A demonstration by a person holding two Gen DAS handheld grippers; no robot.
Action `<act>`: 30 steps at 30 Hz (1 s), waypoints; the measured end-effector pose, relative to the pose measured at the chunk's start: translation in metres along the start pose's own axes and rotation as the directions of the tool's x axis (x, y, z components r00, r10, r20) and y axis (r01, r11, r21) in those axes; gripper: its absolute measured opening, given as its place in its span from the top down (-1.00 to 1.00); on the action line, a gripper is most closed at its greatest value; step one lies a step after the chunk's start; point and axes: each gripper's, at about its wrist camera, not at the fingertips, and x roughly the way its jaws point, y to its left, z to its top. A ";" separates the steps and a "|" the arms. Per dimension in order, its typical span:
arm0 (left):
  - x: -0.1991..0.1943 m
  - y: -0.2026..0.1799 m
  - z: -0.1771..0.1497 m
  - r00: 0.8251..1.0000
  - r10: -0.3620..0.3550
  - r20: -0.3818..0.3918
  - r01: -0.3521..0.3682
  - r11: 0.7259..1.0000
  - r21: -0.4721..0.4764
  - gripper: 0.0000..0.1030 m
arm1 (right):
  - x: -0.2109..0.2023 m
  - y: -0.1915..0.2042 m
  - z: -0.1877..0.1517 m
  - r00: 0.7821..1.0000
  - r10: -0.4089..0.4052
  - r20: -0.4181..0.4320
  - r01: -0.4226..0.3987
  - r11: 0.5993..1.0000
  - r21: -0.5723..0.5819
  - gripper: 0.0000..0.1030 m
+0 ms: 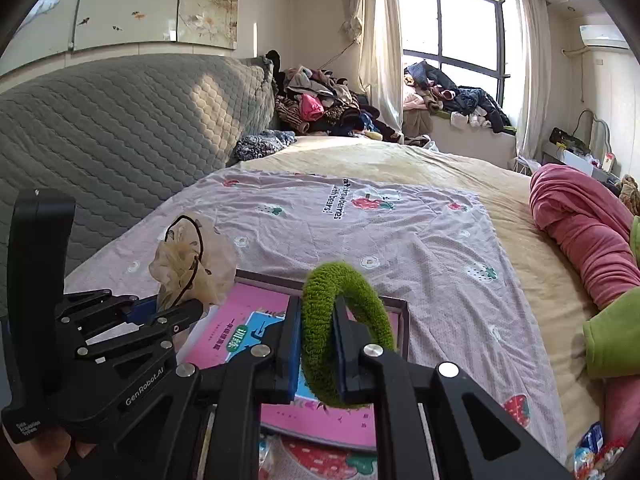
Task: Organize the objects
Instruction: 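Carry the scrunchie and green ring with both tools over the tray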
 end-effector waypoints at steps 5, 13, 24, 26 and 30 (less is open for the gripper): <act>0.021 0.006 0.003 1.000 0.006 -0.013 -0.006 1.000 -0.013 0.70 | 0.021 -0.008 0.005 1.000 0.019 -0.021 -0.019 1.000 0.015 0.73; 0.051 0.017 0.009 0.999 0.017 -0.027 -0.018 0.999 -0.033 0.69 | 0.052 -0.023 0.008 0.998 0.008 -0.064 -0.006 1.000 0.026 0.73; 0.098 0.020 0.014 0.997 -0.001 -0.080 -0.002 0.999 -0.044 0.69 | 0.108 -0.029 -0.002 0.985 0.009 -0.171 -0.007 1.000 0.013 0.73; 0.109 0.021 0.013 0.996 -0.007 -0.087 0.003 0.999 -0.049 0.69 | 0.120 -0.030 -0.005 0.981 -0.001 -0.194 0.001 1.000 0.000 0.73; 0.133 0.023 0.008 0.991 0.001 -0.130 -0.006 0.999 -0.041 0.69 | 0.146 -0.030 -0.012 0.970 -0.029 -0.239 0.022 0.999 -0.031 0.73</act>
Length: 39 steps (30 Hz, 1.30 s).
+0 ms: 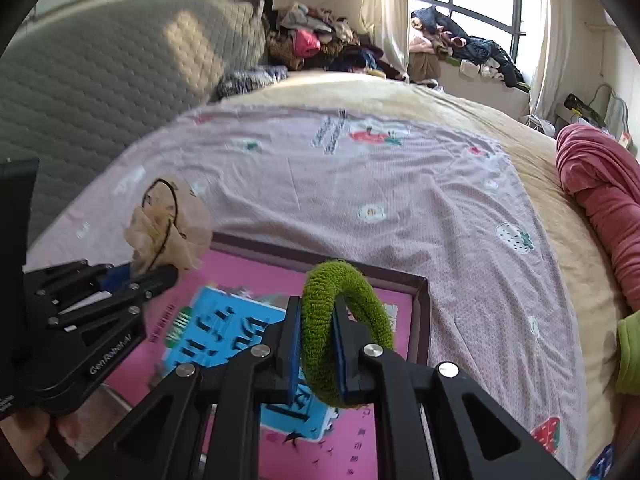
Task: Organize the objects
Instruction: 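Carry the scrunchie and green ring with both tools over the tray, then open the left tool on the scrunchie while the right tool releases the ring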
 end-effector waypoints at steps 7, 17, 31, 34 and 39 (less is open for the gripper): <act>0.032 -0.001 0.000 0.998 -0.005 -0.065 0.006 1.000 0.011 0.63 | 0.049 -0.009 0.002 0.996 -0.024 -0.089 0.025 1.000 0.013 0.73; 0.062 0.004 -0.004 0.993 0.006 -0.118 -0.005 1.000 0.008 0.45 | 0.092 -0.015 -0.006 0.986 0.009 -0.166 0.001 0.998 0.059 0.73; 0.061 0.012 -0.003 0.991 0.045 -0.130 -0.044 0.999 0.016 -0.52 | 0.083 -0.015 0.001 0.986 0.052 -0.156 -0.036 0.994 0.108 0.03; 0.054 0.012 -0.001 0.990 0.065 -0.122 -0.063 0.998 0.025 -0.58 | 0.073 -0.015 0.006 0.989 0.053 -0.137 -0.037 0.993 0.113 -0.04; 0.038 0.011 0.001 0.991 0.089 -0.096 -0.085 0.995 0.050 -0.68 | 0.050 -0.015 0.010 0.992 0.075 -0.103 -0.061 0.989 0.132 -0.23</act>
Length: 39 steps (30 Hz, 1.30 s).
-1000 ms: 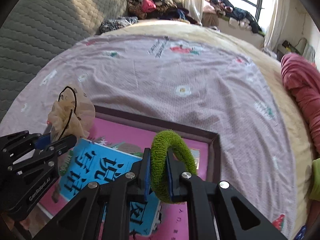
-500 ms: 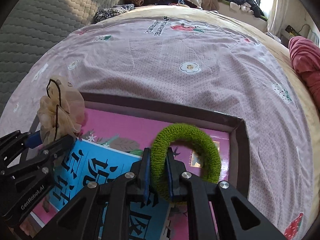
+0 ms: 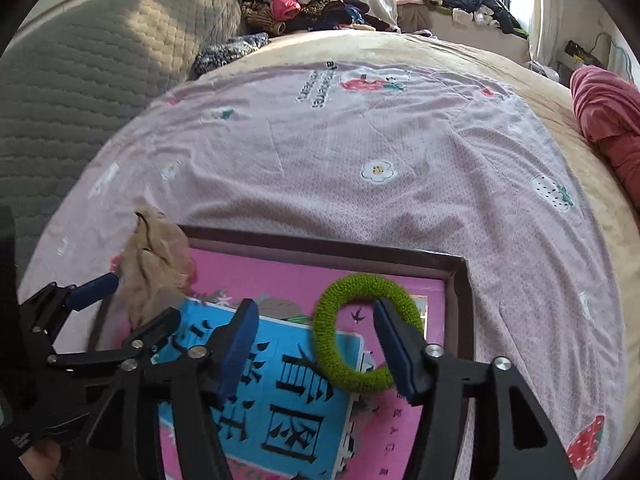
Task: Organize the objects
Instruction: 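Open the left tool on the scrunchie while the right tool releases the ring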
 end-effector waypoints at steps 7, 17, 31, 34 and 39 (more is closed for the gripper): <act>-0.021 -0.001 0.000 0.999 -0.038 0.008 0.038 0.999 -0.004 -0.78 | -0.020 0.004 -0.009 1.000 0.006 0.011 -0.006 1.000 -0.001 -0.35; -0.062 0.002 -0.021 1.000 0.009 0.022 -0.009 1.000 -0.004 -0.78 | -0.070 0.005 -0.020 0.998 0.001 0.070 -0.001 1.000 0.004 -0.58; -0.172 0.013 -0.054 0.993 0.011 0.114 -0.007 0.999 -0.038 -0.79 | -0.171 0.037 -0.048 0.988 0.021 0.156 -0.015 0.999 -0.044 -0.92; -0.198 0.013 -0.064 0.991 0.005 0.131 0.000 0.999 -0.039 -0.79 | -0.194 0.044 -0.057 0.984 0.026 0.178 -0.015 0.998 -0.058 -0.98; -0.233 0.008 -0.082 0.987 -0.002 0.158 0.007 0.999 -0.033 -0.79 | -0.233 0.055 -0.077 0.976 0.035 0.213 -0.016 0.996 -0.088 -0.98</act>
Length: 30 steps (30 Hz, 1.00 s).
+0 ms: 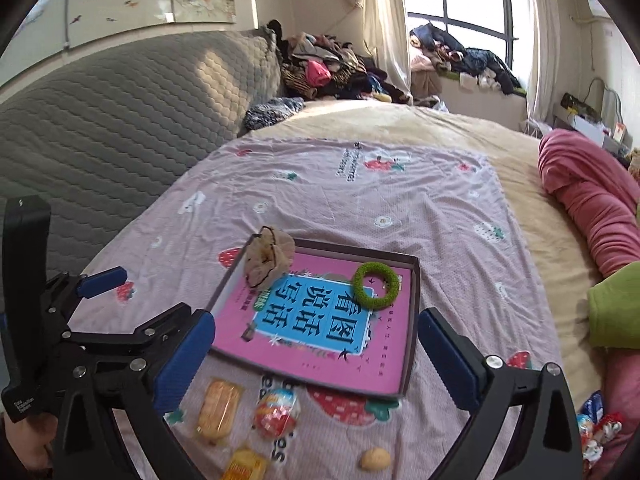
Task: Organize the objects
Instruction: 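Open the left tool on the scrunchie while the right tool releases the ring, then withdraw both tools from the tray and move toward the snacks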
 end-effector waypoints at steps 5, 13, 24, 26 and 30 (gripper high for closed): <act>-0.029 -0.006 -0.011 1.000 -0.005 0.014 0.005 1.000 0.007 -0.80 | -0.033 0.011 -0.014 1.000 0.006 0.017 -0.005 1.000 -0.027 -0.98; -0.060 -0.010 -0.030 1.000 -0.004 0.023 0.004 1.000 0.014 -0.80 | -0.066 0.017 -0.038 0.999 -0.001 0.033 0.002 0.999 -0.037 -0.98; -0.082 -0.016 -0.065 1.000 -0.006 0.015 0.005 0.999 0.032 -0.80 | -0.093 0.021 -0.073 0.999 -0.004 0.046 0.005 0.999 -0.032 -0.98; -0.085 -0.018 -0.072 1.000 -0.011 0.013 0.011 0.999 0.032 -0.79 | -0.096 0.022 -0.079 0.999 -0.007 0.044 0.009 0.999 -0.040 -0.98; -0.089 -0.022 -0.084 1.000 -0.010 0.008 0.010 0.999 0.039 -0.79 | -0.101 0.022 -0.088 0.999 -0.017 0.043 0.019 0.999 -0.044 -0.98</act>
